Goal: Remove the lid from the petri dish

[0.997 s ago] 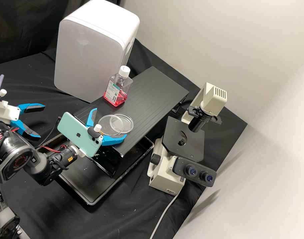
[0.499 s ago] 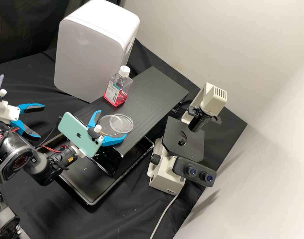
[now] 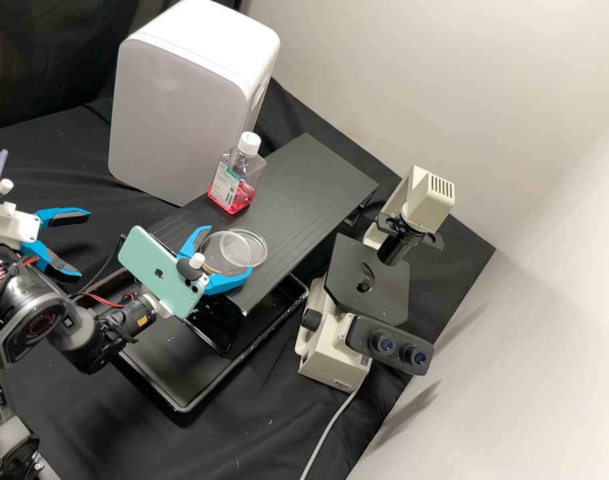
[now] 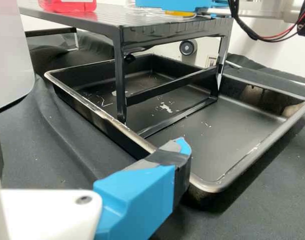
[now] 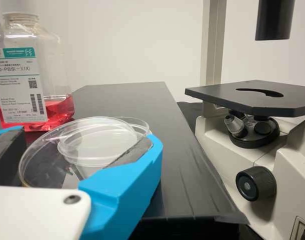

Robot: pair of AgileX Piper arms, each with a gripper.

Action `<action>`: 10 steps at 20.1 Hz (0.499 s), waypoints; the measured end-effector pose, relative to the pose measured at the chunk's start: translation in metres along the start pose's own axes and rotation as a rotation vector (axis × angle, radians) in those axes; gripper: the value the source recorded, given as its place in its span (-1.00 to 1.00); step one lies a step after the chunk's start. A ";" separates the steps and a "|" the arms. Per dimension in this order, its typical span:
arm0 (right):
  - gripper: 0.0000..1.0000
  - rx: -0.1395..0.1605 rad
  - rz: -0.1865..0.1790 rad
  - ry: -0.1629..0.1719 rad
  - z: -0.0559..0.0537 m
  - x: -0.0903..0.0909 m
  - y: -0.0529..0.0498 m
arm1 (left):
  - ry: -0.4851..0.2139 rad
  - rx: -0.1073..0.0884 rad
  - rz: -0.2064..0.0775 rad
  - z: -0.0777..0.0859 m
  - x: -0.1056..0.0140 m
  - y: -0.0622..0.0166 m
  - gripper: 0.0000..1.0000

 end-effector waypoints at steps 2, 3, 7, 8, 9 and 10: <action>-1.00 0.000 0.001 -0.001 0.000 0.000 0.000 | 0.000 0.000 0.000 0.000 0.000 0.0000 1.00; -1.00 0.002 0.001 -0.001 0.000 0.000 0.000 | 0.000 0.000 0.000 0.000 0.000 0.0000 1.00; -1.00 0.009 0.004 -0.004 0.001 0.000 0.001 | 0.000 0.000 0.000 0.000 0.000 0.0000 1.00; -1.00 0.014 0.006 -0.005 0.001 0.000 0.001 | 0.000 0.000 0.000 0.000 0.000 0.0000 1.00; -1.00 0.014 0.006 -0.005 0.001 0.000 0.001 | 0.000 0.000 0.000 0.000 0.000 0.0000 1.00; -1.00 0.014 0.006 -0.005 0.001 0.000 0.001 | 0.000 0.000 0.000 0.000 0.000 0.0000 1.00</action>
